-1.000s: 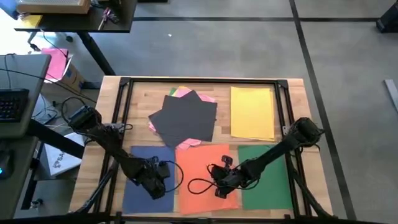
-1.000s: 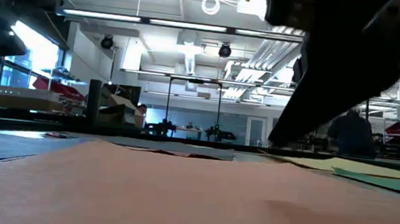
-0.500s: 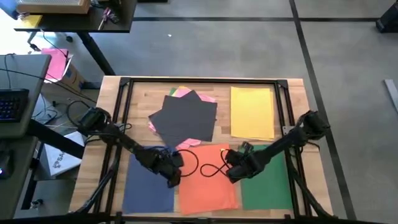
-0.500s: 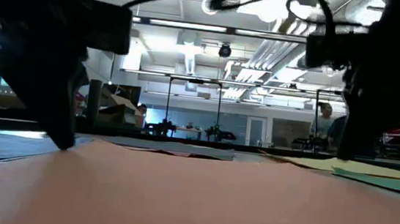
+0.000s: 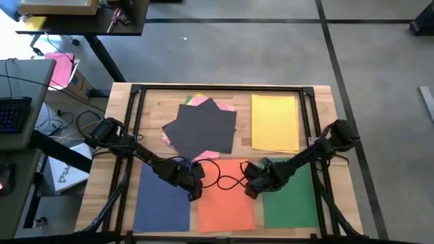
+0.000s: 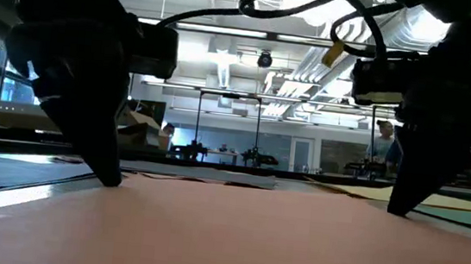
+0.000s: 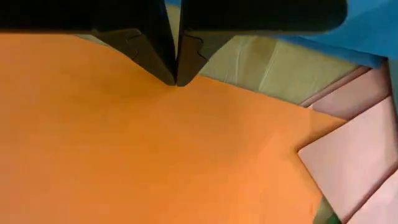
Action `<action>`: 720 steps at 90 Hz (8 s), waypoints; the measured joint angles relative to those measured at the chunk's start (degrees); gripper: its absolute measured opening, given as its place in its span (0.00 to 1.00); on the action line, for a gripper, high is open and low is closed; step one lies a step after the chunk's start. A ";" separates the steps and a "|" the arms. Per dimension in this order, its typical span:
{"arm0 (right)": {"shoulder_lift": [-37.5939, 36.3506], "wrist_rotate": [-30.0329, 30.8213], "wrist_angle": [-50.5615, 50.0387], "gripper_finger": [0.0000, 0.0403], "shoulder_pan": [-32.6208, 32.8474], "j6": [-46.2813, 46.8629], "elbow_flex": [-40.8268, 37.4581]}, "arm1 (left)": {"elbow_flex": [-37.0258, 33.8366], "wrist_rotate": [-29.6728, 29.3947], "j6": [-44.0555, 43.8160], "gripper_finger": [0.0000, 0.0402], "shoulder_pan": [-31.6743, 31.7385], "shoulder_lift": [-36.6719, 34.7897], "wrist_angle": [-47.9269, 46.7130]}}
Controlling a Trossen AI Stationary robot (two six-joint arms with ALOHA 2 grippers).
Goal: Organize paper
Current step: Adjust the bottom center orange paper, then adjust the colored papers
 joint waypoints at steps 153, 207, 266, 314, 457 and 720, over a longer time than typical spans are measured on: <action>0.36 -9.07 8.32 0.00 10.39 7.53 1.41 | 2.77 6.40 -4.67 0.00 -5.84 -1.28 1.76; 4.97 -10.88 17.21 0.00 15.52 15.19 1.54 | 2.88 9.94 -7.64 0.00 -10.82 1.97 4.85; 5.05 -9.45 20.45 0.00 14.82 11.31 1.43 | 2.95 7.64 -5.83 0.00 -10.71 3.79 7.55; 0.98 5.68 22.78 0.00 7.62 -11.04 1.32 | 2.90 -6.88 -4.12 0.00 -7.45 -5.94 -4.99; -0.04 -8.31 28.98 0.15 -24.21 -51.88 1.32 | -25.21 -15.86 2.68 0.00 9.55 -24.99 8.87; 5.99 -3.84 27.26 0.37 -25.70 -40.21 1.34 | -30.78 -6.16 -0.14 0.02 41.96 -30.40 -5.34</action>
